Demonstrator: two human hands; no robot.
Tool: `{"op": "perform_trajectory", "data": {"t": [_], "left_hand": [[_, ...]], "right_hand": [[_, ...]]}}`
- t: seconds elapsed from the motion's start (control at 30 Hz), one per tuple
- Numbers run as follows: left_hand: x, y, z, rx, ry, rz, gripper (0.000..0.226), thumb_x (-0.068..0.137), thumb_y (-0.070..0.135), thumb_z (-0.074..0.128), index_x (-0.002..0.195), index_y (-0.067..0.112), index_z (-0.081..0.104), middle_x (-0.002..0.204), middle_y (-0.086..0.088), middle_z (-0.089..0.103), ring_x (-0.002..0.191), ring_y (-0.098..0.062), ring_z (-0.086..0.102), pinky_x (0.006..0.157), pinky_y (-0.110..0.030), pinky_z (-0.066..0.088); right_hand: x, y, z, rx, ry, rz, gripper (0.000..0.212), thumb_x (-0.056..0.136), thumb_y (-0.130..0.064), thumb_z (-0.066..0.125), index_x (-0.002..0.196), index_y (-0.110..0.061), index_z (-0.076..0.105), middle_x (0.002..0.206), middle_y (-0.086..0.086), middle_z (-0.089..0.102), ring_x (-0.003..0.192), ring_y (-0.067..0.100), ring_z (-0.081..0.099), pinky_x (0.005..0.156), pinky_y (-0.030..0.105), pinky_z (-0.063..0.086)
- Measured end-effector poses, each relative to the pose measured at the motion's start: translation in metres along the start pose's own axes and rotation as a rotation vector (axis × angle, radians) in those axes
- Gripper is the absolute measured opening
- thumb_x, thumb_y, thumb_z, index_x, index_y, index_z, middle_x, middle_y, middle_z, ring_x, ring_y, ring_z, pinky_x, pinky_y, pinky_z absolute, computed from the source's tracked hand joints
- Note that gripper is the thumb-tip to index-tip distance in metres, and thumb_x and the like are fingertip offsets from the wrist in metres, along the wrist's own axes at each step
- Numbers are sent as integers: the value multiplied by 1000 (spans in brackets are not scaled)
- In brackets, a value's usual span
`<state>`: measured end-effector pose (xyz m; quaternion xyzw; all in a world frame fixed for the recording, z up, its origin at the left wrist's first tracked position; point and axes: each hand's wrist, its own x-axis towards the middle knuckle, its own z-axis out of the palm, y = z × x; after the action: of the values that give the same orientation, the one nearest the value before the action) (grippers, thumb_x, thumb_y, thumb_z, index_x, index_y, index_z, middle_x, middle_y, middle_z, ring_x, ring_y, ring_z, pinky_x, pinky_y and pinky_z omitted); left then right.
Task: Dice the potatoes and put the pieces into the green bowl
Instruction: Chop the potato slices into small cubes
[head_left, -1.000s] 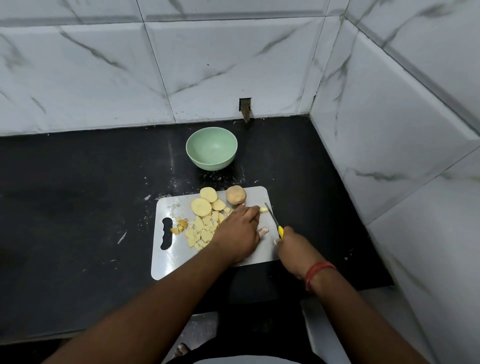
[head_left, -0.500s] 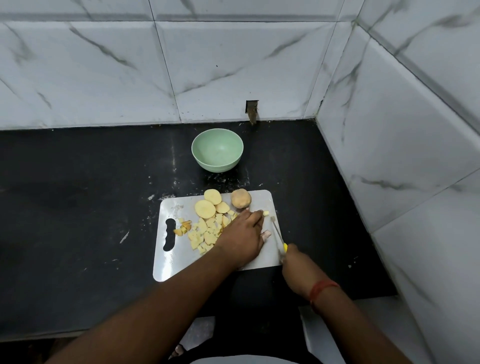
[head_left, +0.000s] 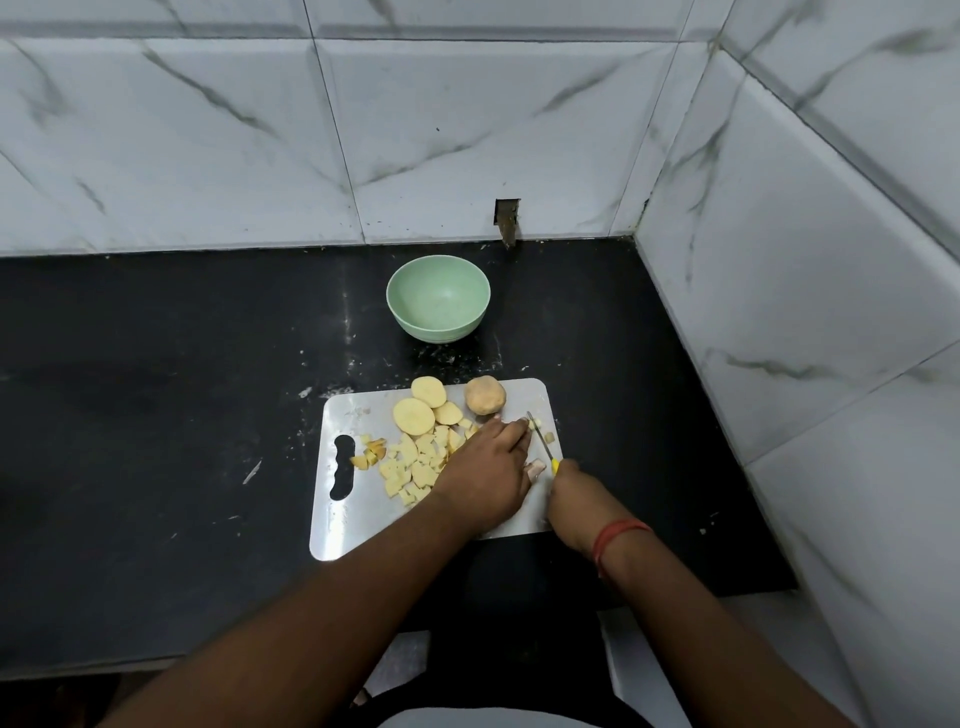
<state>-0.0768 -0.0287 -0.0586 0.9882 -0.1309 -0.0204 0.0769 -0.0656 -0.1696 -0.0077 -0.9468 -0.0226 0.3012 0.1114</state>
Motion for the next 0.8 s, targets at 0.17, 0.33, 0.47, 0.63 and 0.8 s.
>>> {"op": "perform_trajectory", "data": {"t": [0.17,0.33,0.47,0.63,0.8], "left_hand": [[0,1,3,7,-2,-1,63,108,44,32,152,-1,38,159,-13,37,142,-32,37,124,-39,18],[-6,-5,4,-41,13,6,68,106,50,26,155,4,36,164,-8,30,147,-27,31,125,-36,16],[-15,-10,7,-42,45,10,74,101,53,21,151,5,44,157,-11,40,144,-29,37,123,-37,22],[-12,-10,5,-53,101,23,64,100,46,33,137,1,59,139,-11,57,129,-28,50,116,-38,35],[-12,-9,4,-73,113,19,63,98,43,34,136,1,60,137,-9,58,126,-27,50,113,-38,38]], "right_hand": [[-14,17,11,-5,-38,-40,30,96,-7,39,126,-2,39,115,19,61,102,30,63,75,31,44],[-27,29,3,68,-26,-59,23,98,-13,39,120,-7,40,113,16,61,99,27,62,75,31,43],[-29,24,-4,87,13,-88,22,100,-14,35,120,-7,40,114,16,60,96,26,60,75,30,41],[-18,14,0,29,18,-69,37,99,-10,34,136,-4,34,115,16,60,95,26,61,73,30,42],[-6,6,7,-48,-3,-81,41,97,-7,37,137,2,32,117,19,60,103,31,62,74,30,42]]}}
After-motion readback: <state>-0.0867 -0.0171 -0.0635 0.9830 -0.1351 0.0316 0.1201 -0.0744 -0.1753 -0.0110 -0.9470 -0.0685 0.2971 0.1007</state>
